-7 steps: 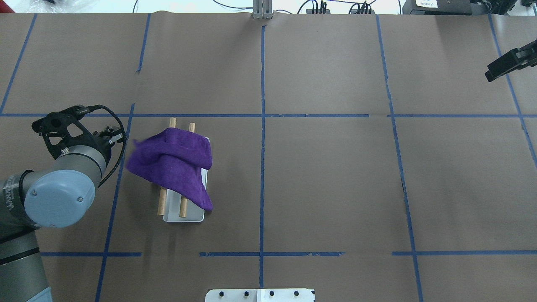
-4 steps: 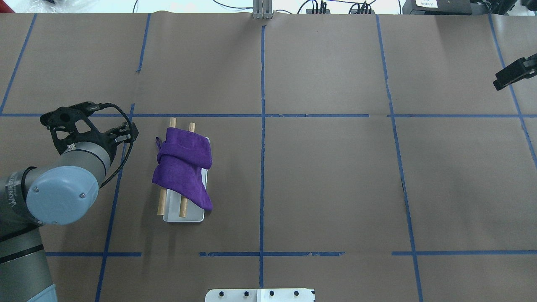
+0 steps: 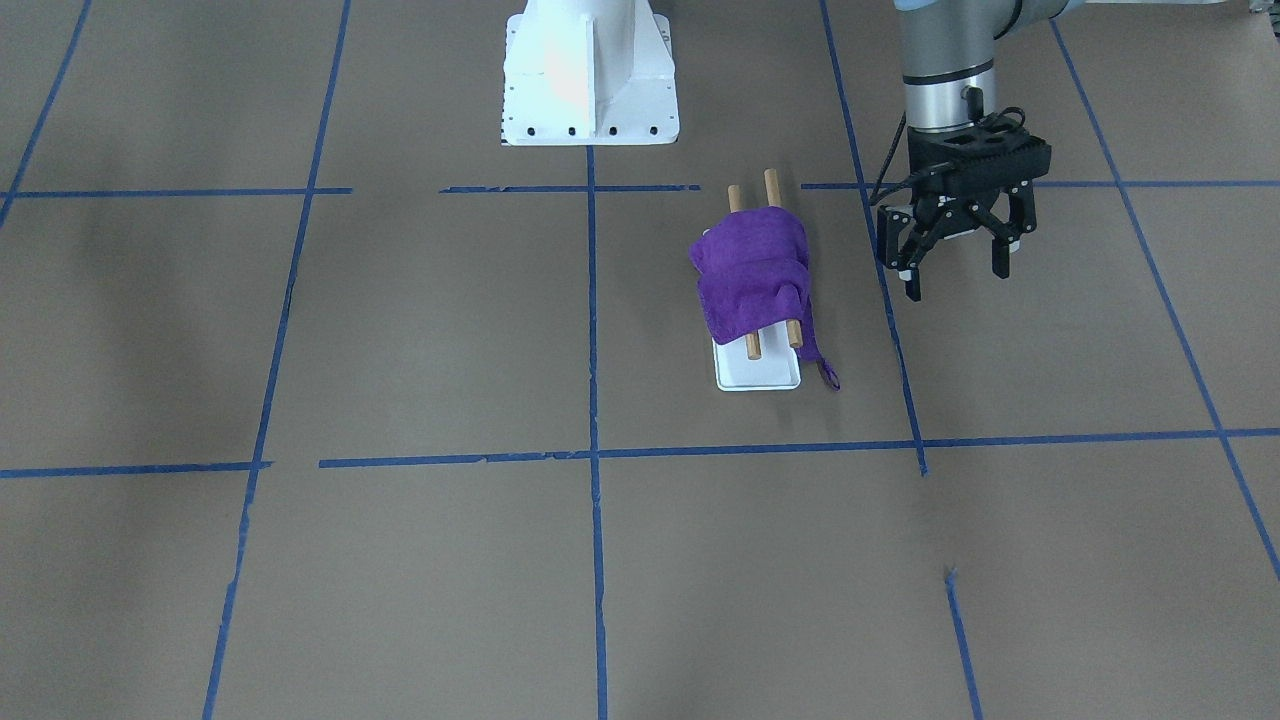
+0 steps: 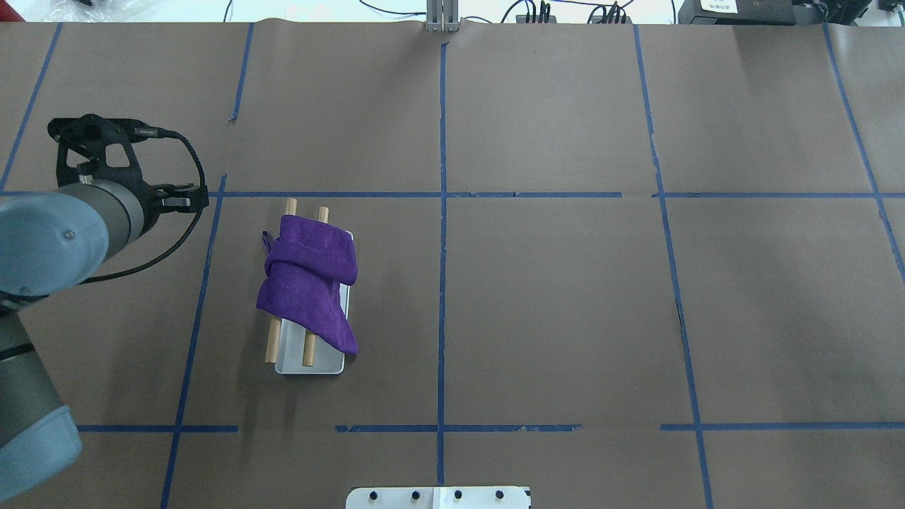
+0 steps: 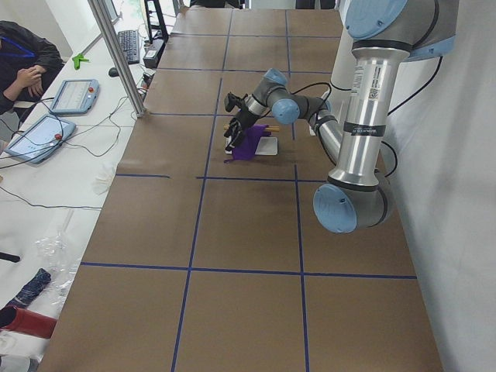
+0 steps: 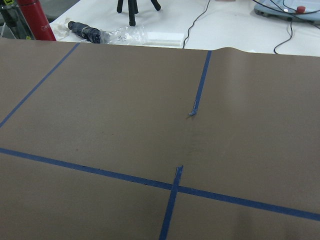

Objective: Hang towel on rack

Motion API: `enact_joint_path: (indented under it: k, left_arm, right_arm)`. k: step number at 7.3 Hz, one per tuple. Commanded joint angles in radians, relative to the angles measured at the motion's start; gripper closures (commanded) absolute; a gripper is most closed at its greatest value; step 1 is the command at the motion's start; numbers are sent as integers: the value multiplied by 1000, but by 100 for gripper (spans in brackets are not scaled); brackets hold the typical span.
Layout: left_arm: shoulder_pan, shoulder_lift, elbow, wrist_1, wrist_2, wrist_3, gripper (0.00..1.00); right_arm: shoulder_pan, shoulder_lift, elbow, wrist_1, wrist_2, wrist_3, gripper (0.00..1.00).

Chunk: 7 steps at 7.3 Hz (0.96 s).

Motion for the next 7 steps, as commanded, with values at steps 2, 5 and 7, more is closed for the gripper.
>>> enact_joint_path:
  k: [2, 5, 7]
  left_arm:
    - [-236, -9, 64, 3, -281, 402, 0]
    - [-527, -18, 212, 6, -691, 827, 0]
    - [-656, 51, 284, 15, -826, 1037, 0]
  right_arm:
    - [103, -60, -64, 6, 17, -147, 0]
    - [196, -62, -187, 11, 200, -167, 0]
    - [193, -62, -196, 11, 218, -27, 0]
